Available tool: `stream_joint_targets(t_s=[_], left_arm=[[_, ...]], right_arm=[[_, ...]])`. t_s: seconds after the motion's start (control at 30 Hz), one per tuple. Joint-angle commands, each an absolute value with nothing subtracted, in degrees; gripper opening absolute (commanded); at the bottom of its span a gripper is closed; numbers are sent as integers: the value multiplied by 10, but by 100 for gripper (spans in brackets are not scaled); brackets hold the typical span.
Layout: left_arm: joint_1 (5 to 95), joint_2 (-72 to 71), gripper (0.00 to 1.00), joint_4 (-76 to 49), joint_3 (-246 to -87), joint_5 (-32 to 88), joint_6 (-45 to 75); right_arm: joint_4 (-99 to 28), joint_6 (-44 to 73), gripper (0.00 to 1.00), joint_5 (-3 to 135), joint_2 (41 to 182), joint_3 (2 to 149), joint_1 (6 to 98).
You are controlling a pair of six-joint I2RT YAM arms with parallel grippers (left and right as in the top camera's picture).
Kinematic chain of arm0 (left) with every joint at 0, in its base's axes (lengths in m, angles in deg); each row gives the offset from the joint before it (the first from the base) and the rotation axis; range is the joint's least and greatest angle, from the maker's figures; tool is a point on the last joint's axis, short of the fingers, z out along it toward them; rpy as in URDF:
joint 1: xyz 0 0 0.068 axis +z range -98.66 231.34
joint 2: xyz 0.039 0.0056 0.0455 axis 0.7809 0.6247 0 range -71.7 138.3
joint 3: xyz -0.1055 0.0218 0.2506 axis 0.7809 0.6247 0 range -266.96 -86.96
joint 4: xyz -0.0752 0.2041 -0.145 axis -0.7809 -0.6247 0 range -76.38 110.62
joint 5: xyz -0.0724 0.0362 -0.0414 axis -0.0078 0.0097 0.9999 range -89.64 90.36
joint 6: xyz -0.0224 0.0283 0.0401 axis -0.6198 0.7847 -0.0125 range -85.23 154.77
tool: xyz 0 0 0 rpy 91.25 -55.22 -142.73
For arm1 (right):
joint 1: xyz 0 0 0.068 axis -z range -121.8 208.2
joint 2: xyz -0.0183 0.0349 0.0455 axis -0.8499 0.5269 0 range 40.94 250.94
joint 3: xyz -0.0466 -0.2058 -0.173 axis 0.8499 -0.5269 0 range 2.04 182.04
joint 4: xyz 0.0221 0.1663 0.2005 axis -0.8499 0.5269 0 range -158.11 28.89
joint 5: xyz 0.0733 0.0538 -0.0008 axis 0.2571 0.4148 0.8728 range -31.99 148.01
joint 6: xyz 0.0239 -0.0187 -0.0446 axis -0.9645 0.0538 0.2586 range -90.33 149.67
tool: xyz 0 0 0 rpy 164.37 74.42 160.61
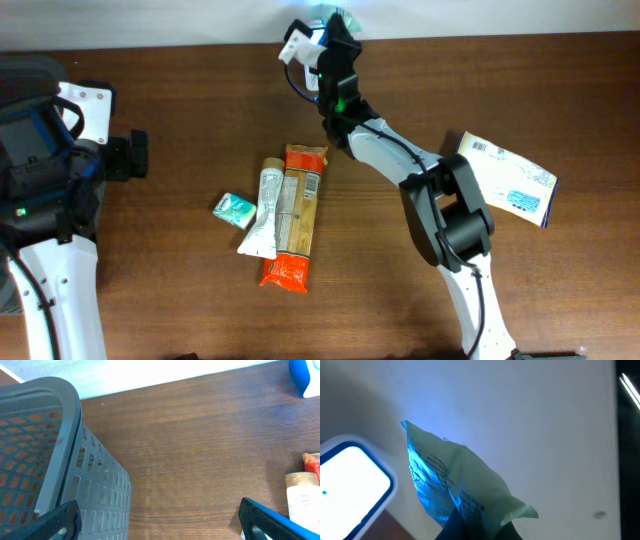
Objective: Scan the item barcode
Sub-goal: 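Hold the green wipes pack in front of the scanner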
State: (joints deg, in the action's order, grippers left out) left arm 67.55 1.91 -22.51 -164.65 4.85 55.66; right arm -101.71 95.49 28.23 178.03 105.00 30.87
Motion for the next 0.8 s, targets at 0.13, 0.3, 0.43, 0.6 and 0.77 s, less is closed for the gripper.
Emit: stream_joint_targets(t_s=[0.13,0.3,0.43,0.6,0.77], left_arm=[[678,20,99,-224,-1649,54,565],[677,20,99,-224,-1649,54,565],[677,20,99,-224,-1649,54,565],[678,20,99,-224,-1649,54,565],[677,20,99,-224,-1649,54,565]], right_arm=[[-1031,972,4,323,1789,1058,317],[-1036,985,4,324,1808,1059,322],[-1038,984,4,325,1811,1059,325],[-1038,984,4,327,1812,1059,335],[-1038,984,4,338,1812,1059,339]])
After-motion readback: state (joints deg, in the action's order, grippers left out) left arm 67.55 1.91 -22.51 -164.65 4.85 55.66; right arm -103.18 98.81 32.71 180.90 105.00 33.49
